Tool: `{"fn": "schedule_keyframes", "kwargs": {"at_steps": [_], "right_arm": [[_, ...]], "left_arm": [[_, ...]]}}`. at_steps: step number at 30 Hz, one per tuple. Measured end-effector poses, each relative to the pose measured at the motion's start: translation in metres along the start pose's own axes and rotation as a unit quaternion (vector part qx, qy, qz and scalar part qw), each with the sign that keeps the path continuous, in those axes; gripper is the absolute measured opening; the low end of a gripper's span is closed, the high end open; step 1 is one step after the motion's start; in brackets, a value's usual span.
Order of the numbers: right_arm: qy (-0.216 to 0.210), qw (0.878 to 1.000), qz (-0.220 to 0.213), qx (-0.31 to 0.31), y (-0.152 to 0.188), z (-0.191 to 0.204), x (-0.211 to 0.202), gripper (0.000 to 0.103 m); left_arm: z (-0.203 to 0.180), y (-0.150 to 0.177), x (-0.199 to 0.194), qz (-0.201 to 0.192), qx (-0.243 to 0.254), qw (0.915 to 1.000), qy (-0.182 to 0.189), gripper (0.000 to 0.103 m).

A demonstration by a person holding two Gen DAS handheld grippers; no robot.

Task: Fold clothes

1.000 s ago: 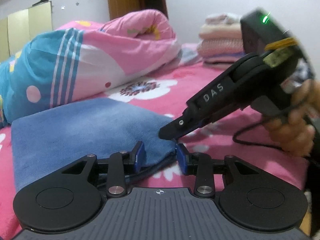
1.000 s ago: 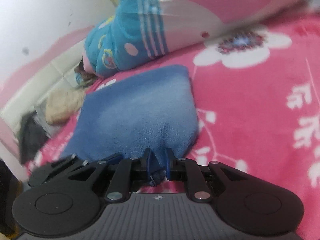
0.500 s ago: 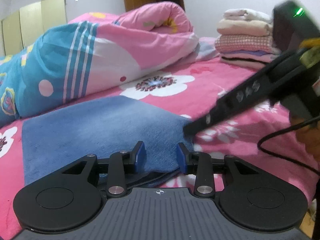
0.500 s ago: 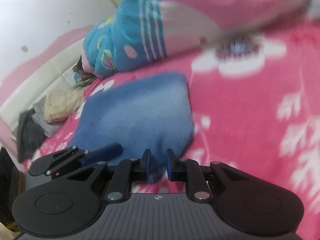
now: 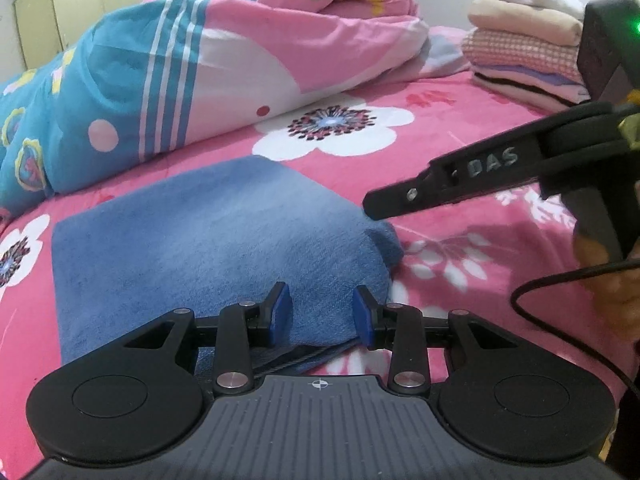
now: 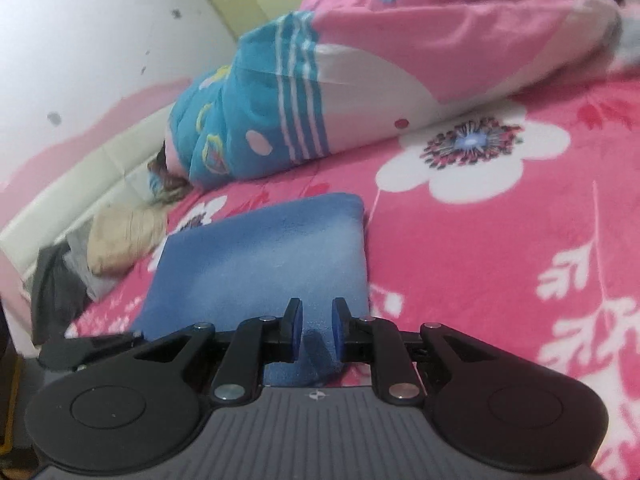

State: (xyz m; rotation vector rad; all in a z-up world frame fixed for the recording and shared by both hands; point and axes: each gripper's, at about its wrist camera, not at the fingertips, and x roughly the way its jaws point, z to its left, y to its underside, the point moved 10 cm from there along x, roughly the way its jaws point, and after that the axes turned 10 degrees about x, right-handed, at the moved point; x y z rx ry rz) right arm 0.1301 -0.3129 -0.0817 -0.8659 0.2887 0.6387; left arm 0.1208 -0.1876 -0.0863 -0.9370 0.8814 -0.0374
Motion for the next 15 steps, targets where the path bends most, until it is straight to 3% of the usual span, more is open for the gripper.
{"fn": "schedule_keyframes", "kwargs": {"at_steps": [6, 10, 12, 15], "right_arm": [[0.006, 1.000, 0.013, 0.000, 0.002, -0.003, 0.008, 0.018], [-0.020, 1.000, -0.017, 0.008, -0.013, 0.001, -0.002, 0.018], [-0.009, 1.000, 0.004, 0.005, -0.003, -0.004, 0.012, 0.018], [-0.014, 1.000, -0.004, 0.000, 0.005, -0.009, 0.019, 0.018]], "left_arm": [[-0.001, -0.002, 0.001, 0.019, 0.000, 0.9998, -0.012, 0.035], [0.000, -0.003, 0.003, 0.027, -0.008, 0.9996, -0.011, 0.035], [-0.001, -0.003, 0.004, 0.031, -0.006, 0.9994, -0.013, 0.035], [-0.003, -0.004, 0.004, 0.035, -0.003, 0.9992, -0.017, 0.035]]}}
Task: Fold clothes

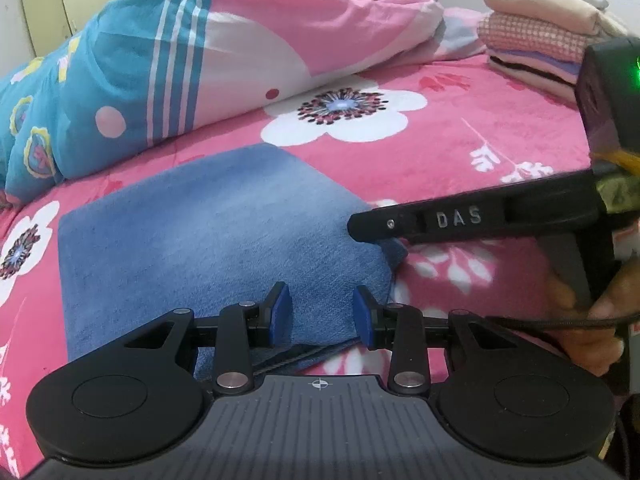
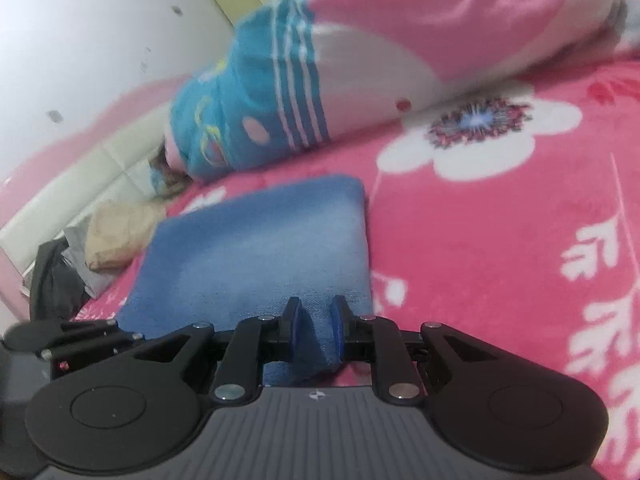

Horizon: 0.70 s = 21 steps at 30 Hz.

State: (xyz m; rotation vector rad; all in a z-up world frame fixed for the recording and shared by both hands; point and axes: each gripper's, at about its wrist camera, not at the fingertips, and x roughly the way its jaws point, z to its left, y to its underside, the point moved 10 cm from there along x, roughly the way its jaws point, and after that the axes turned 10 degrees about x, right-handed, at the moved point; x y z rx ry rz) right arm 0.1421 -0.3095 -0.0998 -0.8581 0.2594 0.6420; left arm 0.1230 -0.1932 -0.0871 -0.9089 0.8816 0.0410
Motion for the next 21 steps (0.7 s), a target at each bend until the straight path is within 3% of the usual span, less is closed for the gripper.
{"fn": "schedule_keyframes", "kwargs": {"at_steps": [21], "right_arm": [[-0.016, 1.000, 0.000, 0.023, -0.0002, -0.0060, -0.0013, 0.018]], "left_arm": [[-0.0025, -0.0011, 0.0000, 0.017, 0.002, 0.9997, -0.020, 0.036]]}}
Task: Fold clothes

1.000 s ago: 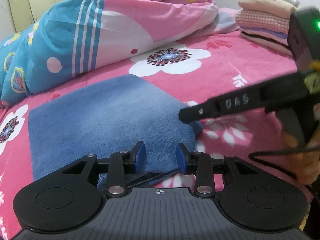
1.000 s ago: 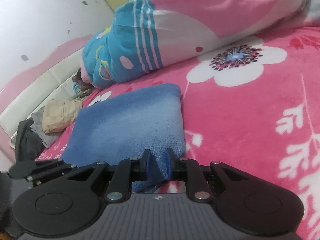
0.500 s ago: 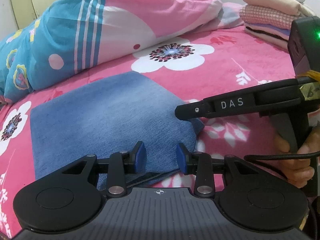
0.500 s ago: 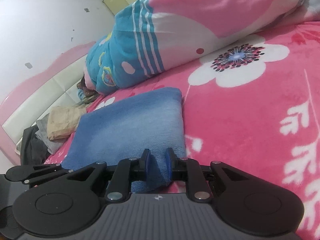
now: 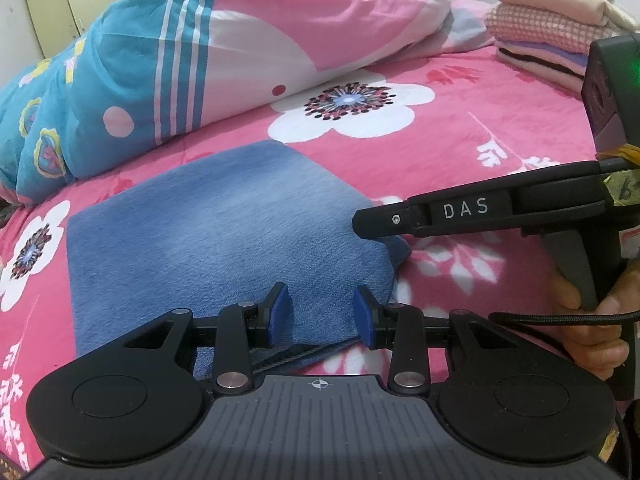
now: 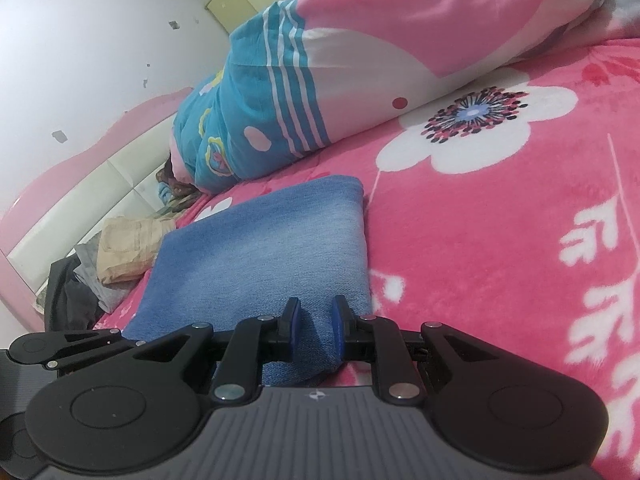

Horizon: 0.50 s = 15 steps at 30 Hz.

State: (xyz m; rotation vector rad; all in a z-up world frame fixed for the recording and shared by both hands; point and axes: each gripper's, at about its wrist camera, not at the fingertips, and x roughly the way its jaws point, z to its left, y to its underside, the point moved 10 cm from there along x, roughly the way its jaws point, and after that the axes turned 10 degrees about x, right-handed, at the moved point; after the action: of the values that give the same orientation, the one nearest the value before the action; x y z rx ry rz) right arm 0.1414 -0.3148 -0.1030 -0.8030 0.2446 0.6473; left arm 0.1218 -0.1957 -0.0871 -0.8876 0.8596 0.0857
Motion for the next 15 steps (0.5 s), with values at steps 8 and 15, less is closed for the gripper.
{"fn": "schedule_keyframes", "kwargs": {"at_steps": [8, 15], "right_arm": [[-0.002, 1.000, -0.001, 0.002, 0.0000, -0.0004, -0.0001, 0.018], [-0.003, 1.000, -0.003, 0.004, 0.0011, 0.0004, -0.0005, 0.018]], "left_arm": [[-0.0010, -0.0001, -0.0004, 0.003, 0.004, 1.0000, -0.007, 0.036], [-0.0010, 0.0002, -0.0008, 0.003, 0.004, 0.9999, -0.010, 0.036]]}}
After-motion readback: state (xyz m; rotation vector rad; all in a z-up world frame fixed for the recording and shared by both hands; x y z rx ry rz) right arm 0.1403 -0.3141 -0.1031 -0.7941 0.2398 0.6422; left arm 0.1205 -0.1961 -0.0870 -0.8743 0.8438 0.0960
